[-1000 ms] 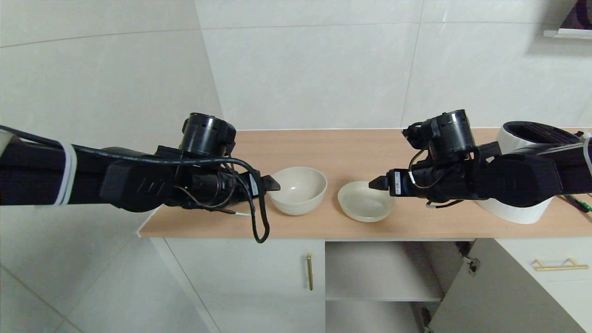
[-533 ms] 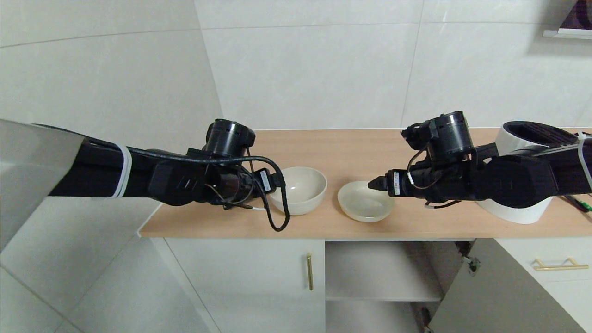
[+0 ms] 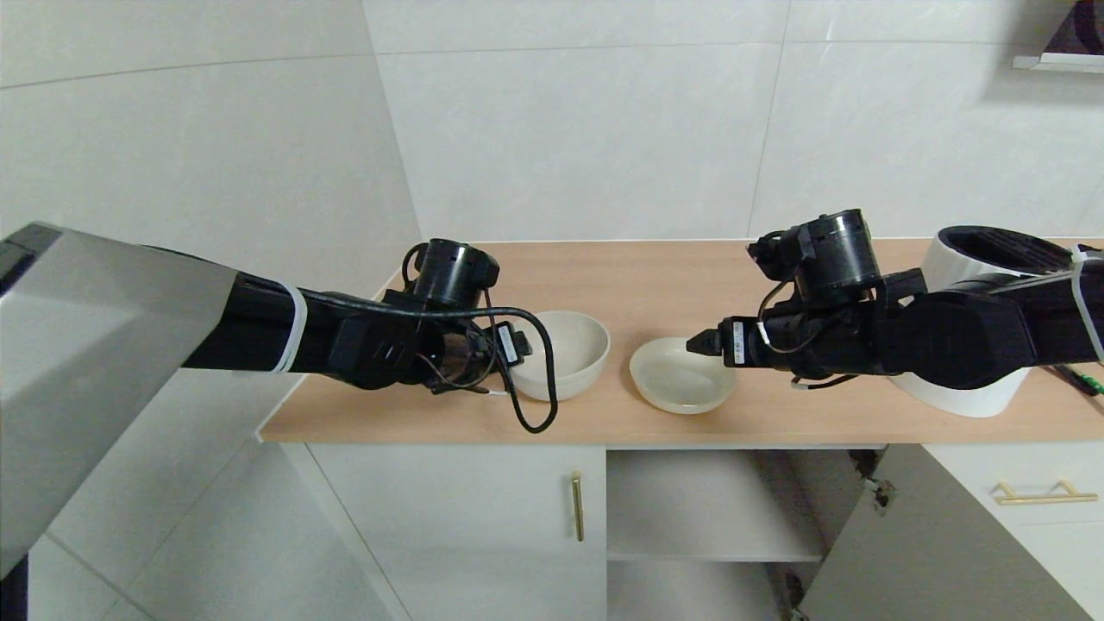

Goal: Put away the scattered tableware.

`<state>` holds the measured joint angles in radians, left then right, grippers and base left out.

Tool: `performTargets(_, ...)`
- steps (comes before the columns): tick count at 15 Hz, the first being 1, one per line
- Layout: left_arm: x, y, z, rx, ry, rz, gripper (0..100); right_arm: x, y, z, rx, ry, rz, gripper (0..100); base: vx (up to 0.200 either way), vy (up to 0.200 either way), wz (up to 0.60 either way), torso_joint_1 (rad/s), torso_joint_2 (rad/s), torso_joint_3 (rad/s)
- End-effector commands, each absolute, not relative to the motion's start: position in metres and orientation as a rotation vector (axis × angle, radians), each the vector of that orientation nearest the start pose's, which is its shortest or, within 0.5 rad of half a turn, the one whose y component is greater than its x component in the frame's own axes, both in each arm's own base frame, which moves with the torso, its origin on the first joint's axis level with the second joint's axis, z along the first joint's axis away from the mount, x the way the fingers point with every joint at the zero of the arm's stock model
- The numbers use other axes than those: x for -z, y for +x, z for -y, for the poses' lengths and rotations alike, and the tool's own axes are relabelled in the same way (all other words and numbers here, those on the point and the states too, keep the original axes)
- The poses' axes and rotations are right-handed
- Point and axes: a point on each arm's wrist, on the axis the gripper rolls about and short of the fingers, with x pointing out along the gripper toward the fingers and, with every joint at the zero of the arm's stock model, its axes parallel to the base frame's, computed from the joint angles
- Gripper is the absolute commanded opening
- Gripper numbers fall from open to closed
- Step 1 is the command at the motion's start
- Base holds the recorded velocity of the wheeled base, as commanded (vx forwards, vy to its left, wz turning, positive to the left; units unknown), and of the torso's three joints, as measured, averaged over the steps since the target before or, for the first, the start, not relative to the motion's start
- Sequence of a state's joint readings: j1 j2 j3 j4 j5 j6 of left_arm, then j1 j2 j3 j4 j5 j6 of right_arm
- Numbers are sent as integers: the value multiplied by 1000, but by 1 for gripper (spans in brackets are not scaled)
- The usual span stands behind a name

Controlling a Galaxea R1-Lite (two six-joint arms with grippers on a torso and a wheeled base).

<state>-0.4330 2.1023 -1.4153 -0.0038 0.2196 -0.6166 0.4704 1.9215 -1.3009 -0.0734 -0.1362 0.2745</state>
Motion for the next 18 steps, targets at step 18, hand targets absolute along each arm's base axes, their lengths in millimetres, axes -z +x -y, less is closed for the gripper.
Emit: performTargets(18, -170, 358, 162, 19, -411, -640, 0, -135, 372, -179, -78, 14, -632, 100, 0, 0, 0, 0, 0, 0)
